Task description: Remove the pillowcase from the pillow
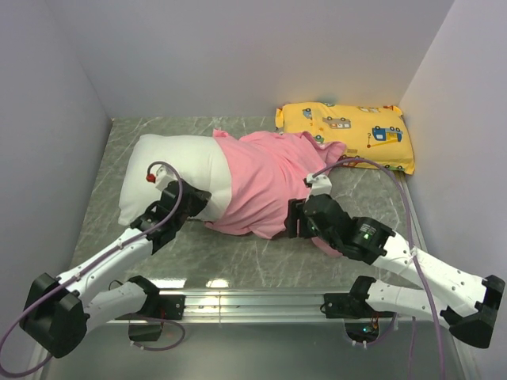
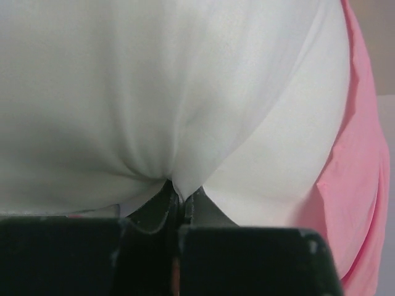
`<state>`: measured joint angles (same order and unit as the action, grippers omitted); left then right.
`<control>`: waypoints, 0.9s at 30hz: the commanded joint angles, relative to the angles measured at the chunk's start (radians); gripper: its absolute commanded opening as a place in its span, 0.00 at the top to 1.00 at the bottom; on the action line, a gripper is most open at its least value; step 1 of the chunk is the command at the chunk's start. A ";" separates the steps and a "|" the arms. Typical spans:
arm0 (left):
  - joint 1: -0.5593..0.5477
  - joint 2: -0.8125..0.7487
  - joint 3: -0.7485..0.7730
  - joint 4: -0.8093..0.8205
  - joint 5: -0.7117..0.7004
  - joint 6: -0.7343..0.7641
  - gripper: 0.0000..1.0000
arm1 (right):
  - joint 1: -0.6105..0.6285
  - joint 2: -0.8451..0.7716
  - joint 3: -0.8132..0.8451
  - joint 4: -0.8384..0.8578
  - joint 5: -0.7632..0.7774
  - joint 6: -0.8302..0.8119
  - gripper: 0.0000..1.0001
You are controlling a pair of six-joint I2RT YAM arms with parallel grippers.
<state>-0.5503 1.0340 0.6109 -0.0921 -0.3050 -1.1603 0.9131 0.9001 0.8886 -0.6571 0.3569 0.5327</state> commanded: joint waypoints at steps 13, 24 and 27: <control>-0.080 -0.140 0.190 -0.116 -0.054 0.097 0.99 | 0.090 0.137 -0.065 0.122 0.240 0.144 0.21; -0.050 -0.164 0.447 -0.270 -0.223 0.252 0.99 | 0.041 0.089 0.214 -0.024 0.459 0.030 1.00; 0.109 -0.131 0.559 -0.305 -0.148 0.295 0.99 | -0.031 0.011 0.246 -0.041 0.445 -0.014 1.00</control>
<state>-0.5549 0.9146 1.0149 -0.4885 -0.4114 -0.9432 0.9524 1.0035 1.0706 -0.6476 0.6979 0.5751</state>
